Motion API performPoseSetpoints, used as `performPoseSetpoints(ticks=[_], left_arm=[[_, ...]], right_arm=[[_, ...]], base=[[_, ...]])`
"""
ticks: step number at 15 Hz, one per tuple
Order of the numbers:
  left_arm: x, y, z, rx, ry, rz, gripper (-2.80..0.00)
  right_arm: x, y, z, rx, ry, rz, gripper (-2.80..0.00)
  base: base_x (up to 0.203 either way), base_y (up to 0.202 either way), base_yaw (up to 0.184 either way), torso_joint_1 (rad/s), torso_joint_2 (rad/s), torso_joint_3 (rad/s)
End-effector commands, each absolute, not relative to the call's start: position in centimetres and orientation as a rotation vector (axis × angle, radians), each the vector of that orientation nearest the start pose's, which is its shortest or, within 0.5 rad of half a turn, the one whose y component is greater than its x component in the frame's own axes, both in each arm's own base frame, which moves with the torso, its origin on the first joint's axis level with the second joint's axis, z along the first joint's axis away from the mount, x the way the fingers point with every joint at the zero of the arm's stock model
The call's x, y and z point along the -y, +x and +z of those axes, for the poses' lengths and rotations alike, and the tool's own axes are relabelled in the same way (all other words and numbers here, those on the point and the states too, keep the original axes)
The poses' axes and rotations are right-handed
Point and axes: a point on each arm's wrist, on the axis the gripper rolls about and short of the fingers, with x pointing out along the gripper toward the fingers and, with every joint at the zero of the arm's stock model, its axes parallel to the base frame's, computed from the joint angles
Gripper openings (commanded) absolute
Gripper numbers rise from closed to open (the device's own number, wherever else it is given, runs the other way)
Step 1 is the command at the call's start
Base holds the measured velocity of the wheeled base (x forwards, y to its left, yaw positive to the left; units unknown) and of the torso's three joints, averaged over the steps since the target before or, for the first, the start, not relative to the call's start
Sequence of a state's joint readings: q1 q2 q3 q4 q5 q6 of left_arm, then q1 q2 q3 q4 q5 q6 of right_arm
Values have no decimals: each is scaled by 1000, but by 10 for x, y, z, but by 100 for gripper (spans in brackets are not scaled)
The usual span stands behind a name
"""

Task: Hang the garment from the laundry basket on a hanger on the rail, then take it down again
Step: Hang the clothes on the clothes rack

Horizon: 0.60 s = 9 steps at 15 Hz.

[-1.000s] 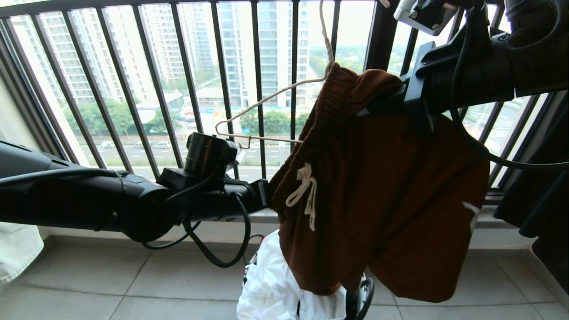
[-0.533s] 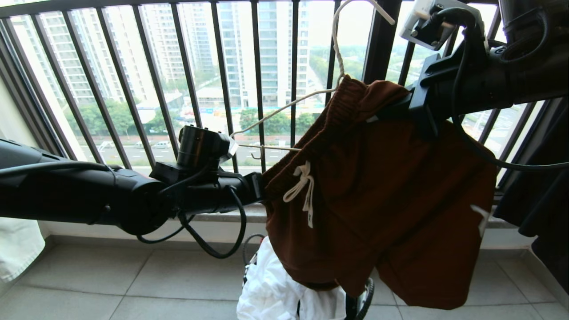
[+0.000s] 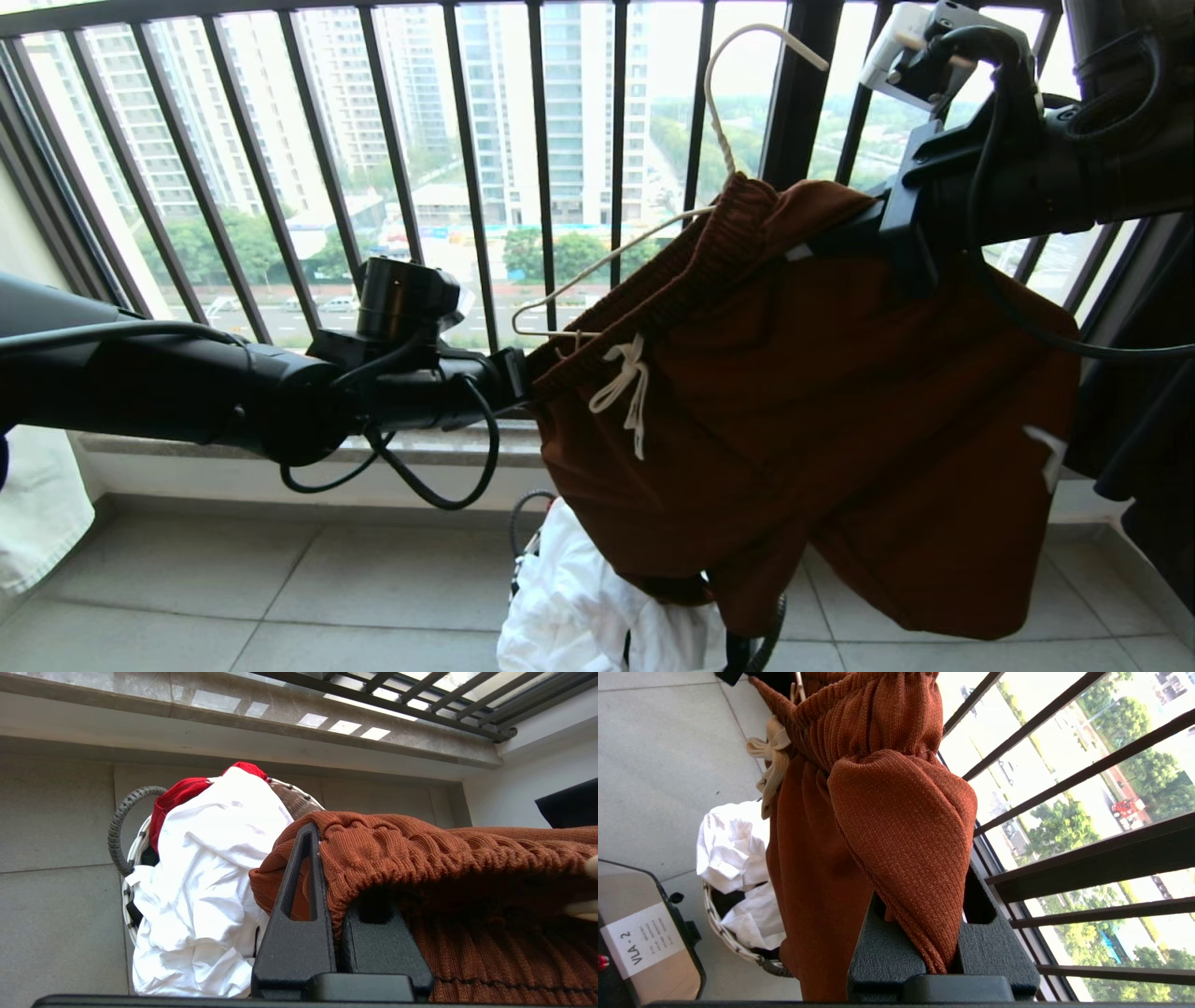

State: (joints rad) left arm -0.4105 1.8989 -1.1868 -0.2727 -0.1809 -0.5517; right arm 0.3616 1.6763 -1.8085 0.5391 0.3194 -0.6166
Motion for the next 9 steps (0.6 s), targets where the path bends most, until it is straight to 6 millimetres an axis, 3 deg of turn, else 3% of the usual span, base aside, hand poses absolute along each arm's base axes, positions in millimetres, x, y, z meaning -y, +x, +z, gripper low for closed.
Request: performPoseSetpoints(ticks=[1,6,9], left_arm=[[146,346,182,-586,-485,-421,-280],[127,348,202,-516,-505,-392,-280],[126,344,207,-502,-480,-400,-280]], right_arm=[[-105,266,349,-224,-596,776,-280],[-100,273,323,-319,-594,782,-280],[-107,293,301,-393,-600,789,-280]], base=[[0,0,0,0,0,0],[0,0,0,0,0,0],[0,0,0,0,0,0]])
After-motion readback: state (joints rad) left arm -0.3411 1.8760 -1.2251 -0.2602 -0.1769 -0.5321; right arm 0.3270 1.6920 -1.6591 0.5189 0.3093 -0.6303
